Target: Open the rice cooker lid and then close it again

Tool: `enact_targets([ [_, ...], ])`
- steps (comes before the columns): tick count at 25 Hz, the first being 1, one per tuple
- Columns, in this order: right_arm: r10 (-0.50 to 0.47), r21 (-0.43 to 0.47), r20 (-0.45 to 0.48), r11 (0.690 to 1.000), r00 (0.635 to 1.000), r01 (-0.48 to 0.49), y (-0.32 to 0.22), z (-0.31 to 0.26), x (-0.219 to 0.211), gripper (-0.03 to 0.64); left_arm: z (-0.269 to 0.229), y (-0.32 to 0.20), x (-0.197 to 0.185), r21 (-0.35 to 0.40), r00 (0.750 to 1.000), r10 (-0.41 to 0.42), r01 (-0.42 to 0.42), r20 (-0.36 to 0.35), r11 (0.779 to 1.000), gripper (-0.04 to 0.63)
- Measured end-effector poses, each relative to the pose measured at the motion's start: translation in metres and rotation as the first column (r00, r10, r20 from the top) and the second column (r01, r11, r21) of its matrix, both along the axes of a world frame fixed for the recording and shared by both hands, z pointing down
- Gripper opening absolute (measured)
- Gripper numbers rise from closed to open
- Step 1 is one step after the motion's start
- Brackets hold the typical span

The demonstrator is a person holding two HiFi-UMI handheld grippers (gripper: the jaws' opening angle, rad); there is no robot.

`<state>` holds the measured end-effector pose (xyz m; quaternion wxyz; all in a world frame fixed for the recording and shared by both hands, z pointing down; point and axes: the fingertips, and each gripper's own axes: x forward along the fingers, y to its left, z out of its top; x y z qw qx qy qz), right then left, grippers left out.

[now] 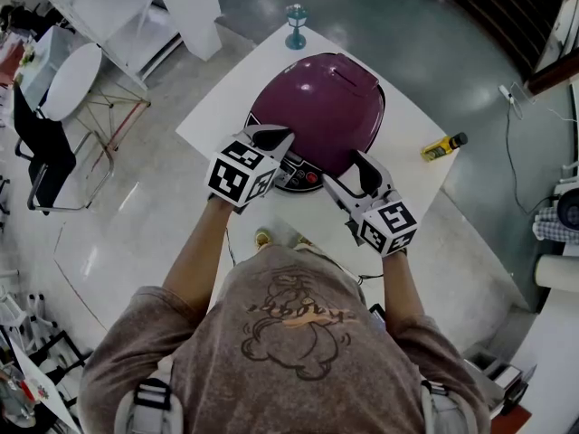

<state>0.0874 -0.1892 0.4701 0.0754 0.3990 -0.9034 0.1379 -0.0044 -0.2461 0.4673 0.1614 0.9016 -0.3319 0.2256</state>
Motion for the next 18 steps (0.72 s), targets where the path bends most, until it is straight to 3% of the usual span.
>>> enact_targets([
  [13, 0.059, -0.024, 0.006, 0.998, 0.998, -0.059, -0.0032, -0.0018, 0.0001, 0.296, -0.0003, 0.0009, 0.0002, -0.046, 0.997, 0.07, -0.068, 0.045, 0.997, 0.02],
  [18, 0.1, -0.02, -0.011, 0.995, 0.995, -0.1, -0.0025, 0.0014, -0.0017, 0.293, 0.0005, 0.003, -0.002, -0.061, 0.992, 0.123, -0.123, -0.009, 0.991, 0.02],
])
